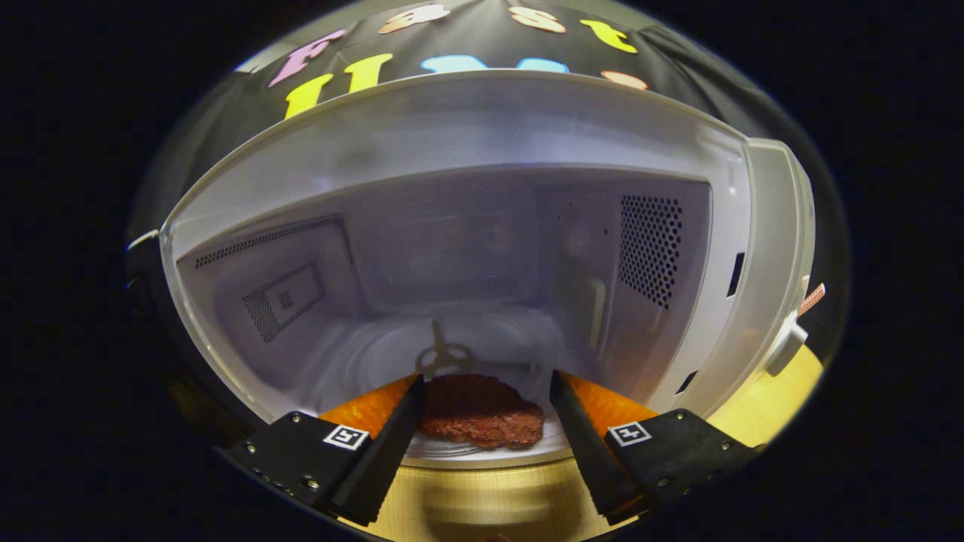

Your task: Open the microwave, put the food inside, and close the microwave door.

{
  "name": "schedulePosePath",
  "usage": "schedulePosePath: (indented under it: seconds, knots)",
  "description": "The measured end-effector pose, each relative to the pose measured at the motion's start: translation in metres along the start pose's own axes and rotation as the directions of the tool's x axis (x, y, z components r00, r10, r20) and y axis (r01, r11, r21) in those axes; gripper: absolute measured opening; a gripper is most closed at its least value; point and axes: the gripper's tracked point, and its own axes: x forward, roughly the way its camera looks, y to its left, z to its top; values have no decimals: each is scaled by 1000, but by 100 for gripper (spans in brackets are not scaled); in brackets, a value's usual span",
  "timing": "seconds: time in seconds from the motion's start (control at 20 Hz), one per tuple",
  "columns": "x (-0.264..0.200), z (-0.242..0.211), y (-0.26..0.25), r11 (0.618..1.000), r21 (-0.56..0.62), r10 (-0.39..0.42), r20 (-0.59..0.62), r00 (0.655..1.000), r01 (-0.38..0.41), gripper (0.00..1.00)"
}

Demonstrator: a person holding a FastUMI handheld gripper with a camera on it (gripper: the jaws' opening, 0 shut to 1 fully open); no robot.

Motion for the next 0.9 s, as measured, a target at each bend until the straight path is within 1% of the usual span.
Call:
schedulePosePath:
  seconds: [0.2,0.4,0.6,0.75,0.9]
  knots:
    - [-13,24,6,999,6,42,58,997,-42,100]
    - [-43,40,7,998,-6,70,91,993,-70,100]
    - [-96,57,10,995,-17,95,133,986,-94,100]
    - [-149,72,17,992,-53,123,176,977,-115,100]
    - [-198,89,36,985,-64,171,224,960,-160,100]
